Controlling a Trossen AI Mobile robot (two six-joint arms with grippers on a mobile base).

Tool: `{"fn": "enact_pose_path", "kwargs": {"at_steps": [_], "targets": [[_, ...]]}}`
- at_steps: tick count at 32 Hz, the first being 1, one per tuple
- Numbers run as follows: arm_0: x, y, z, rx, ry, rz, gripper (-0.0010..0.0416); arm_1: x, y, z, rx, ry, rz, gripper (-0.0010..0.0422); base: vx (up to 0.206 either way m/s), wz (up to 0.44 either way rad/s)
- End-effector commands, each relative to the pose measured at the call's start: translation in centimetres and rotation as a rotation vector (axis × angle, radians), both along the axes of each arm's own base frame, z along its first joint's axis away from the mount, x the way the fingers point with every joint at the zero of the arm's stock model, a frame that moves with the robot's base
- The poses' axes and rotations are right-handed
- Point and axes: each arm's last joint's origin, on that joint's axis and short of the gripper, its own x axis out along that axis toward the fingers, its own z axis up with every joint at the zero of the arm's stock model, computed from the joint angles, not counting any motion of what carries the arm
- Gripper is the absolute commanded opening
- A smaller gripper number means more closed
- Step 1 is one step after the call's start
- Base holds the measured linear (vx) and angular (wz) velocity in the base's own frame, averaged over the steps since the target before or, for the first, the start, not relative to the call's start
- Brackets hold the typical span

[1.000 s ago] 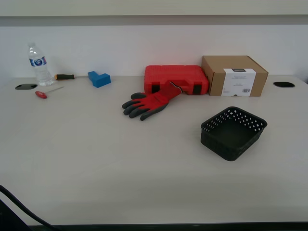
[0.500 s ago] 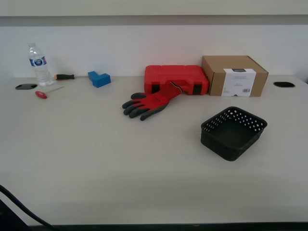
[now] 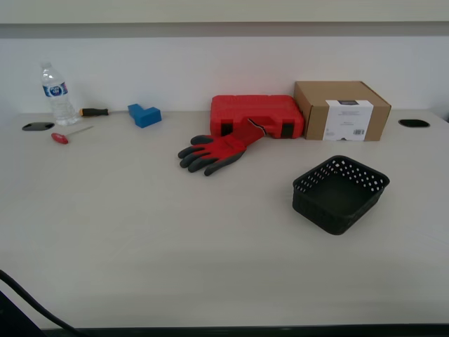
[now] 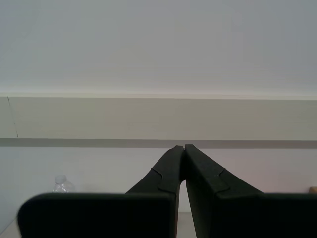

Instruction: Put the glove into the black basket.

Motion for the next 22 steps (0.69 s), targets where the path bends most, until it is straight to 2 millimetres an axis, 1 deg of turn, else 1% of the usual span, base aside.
{"fn": "enact_pose_path", "kwargs": {"at_steps": [1, 2, 3, 5, 6, 7, 9, 10, 11, 12, 14, 18, 20, 22], "targets": [[2.5, 3.3, -1.8, -0.013, 0.113, 0.087, 0.0001, 0.0, 0.0, 0.0, 0.0, -0.001, 0.001, 0.0, 0.0, 0.0], [3.7, 5.5, -3.2, -0.041, 0.177, 0.141, 0.0001, 0.0, 0.0, 0.0, 0.0, 0.0, 0.001, 0.0, 0.0, 0.0], [4.3, 7.1, -4.4, -0.06, 0.21, 0.171, 0.0001, 0.0, 0.0, 0.0, 0.0, 0.001, 0.001, 0.0, 0.0, 0.0], [5.3, 9.6, -6.1, -0.092, 0.259, 0.181, 0.0001, 0.0, 0.0, 0.0, 0.0, 0.0, 0.001, 0.0, 0.0, 0.0], [5.5, 10.5, -6.9, -0.113, 0.284, 0.171, 0.0001, 0.0, 0.0, 0.0, 0.0, 0.0, -0.001, 0.0, 0.0, 0.0], [6.0, 12.3, -8.2, -0.172, 0.335, 0.153, 0.0001, 0.0, 0.0, 0.0, 0.0, -0.001, 0.004, 0.0, 0.0, 0.0], [6.3, 13.9, -9.5, -0.242, 0.378, 0.155, 0.0001, 0.0, 0.0, 0.0, 0.0, 0.0, 0.004, 0.0, 0.0, 0.0], [6.8, 15.6, -10.9, -0.324, 0.423, 0.165, 0.0001, 0.0, 0.0, 0.0, 0.0, 0.0, 0.004, 0.0, 0.0, 0.0], [6.9, 16.2, -11.5, -0.352, 0.442, 0.168, 0.0001, 0.0, 0.0, 0.0, 0.0, 0.0, 0.004, 0.0, 0.0, 0.0], [7.2, 17.2, -12.2, -0.394, 0.472, 0.184, 0.0001, 0.0, 0.0, 0.0, 0.0, -0.001, 0.004, 0.0, 0.0, 0.0], [8.0, 18.2, -13.4, -0.413, 0.501, 0.2, 0.0001, 0.0, 0.0, 0.0, 0.0, 0.001, 0.004, 0.0, 0.0, 0.0], [9.6, 19.4, -15.0, -0.431, 0.502, 0.23, 0.0001, 0.0, 0.0, 0.0, 0.0, 0.0, 0.005, 0.0, 0.0, 0.0], [11.1, 20.2, -15.8, -0.427, 0.493, 0.233, 0.0001, 0.0, 0.0, 0.0, 0.0, 0.0, 0.004, 0.0, 0.0, 0.0], [12.0, 20.8, -16.4, -0.426, 0.493, 0.232, 0.0001, 0.0, 0.0, 0.0, 0.0, 0.0, 0.004, 0.0, 0.0, 0.0]]}}
